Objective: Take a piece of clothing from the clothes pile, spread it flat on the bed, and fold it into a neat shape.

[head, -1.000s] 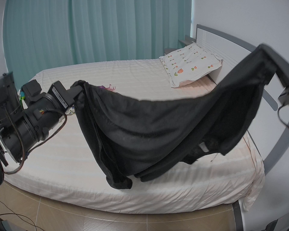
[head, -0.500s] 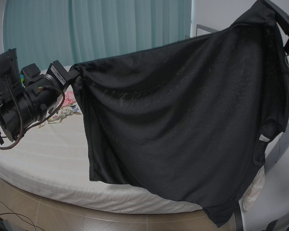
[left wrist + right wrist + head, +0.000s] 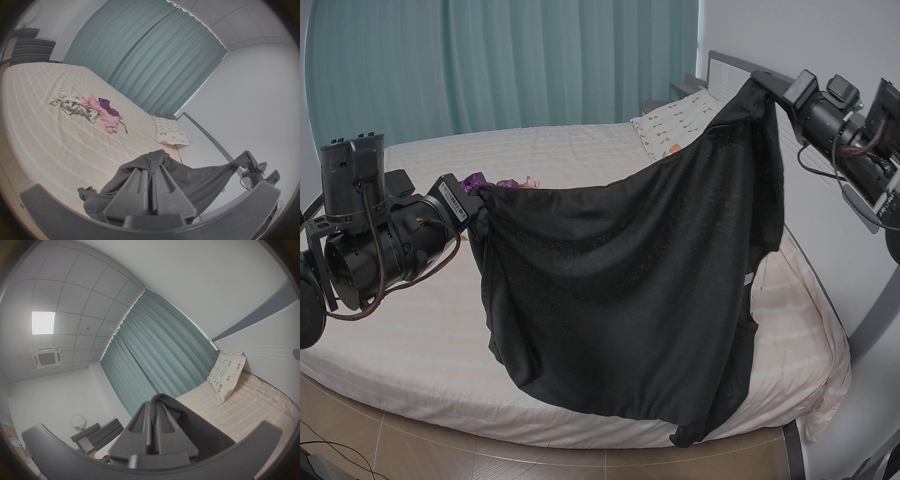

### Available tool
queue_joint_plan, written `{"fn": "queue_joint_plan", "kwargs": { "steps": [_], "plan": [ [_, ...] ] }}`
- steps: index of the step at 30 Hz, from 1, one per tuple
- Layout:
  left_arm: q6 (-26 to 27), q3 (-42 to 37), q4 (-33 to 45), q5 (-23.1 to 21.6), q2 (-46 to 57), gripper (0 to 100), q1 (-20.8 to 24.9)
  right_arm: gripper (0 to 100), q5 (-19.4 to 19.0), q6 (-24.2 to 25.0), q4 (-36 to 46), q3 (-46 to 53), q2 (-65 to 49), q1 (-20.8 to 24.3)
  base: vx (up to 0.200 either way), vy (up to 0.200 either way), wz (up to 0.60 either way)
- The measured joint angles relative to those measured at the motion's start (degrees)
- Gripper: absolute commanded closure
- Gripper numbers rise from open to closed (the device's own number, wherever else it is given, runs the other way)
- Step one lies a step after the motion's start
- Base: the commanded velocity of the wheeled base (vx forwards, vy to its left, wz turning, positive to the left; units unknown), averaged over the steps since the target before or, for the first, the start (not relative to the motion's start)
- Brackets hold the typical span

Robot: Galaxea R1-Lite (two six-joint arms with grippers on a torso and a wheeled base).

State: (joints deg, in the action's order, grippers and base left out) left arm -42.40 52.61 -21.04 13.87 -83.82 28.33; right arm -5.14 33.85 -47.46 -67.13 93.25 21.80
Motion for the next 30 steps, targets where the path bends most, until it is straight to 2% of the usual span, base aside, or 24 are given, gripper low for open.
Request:
{"fn": "queue_joint_plan", "kwargs": {
  "steps": [7, 15, 24, 30],
  "plan": [
    [-0.57, 0.33, -0.02, 0.05, -2.83, 100, -1.52, 100, 0.0, -0.05, -1.06, -5.28, 8.79, -0.55, 0.2, 0.0, 0.0],
    [-0.87, 1.24, -0.61, -0.39, -7.68, 100, -3.61, 100, 0.8, -0.09, -1.37, -5.61, 14.31, -0.74, 0.2, 0.0, 0.0],
    [-1.04, 3.12, -5.21, -0.61, -16.29, 100, -4.35, 100, 1.82, -0.02, -2.16, -4.61, 20.11, -2.1, 0.2, 0.0, 0.0],
    [-1.34, 4.99, -5.36, -0.66, -22.15, 100, -4.9, 100, 4.25, 0.44, -2.29, -4.94, 24.75, -3.19, 0.0, 0.0, 0.0]
  ]
}}
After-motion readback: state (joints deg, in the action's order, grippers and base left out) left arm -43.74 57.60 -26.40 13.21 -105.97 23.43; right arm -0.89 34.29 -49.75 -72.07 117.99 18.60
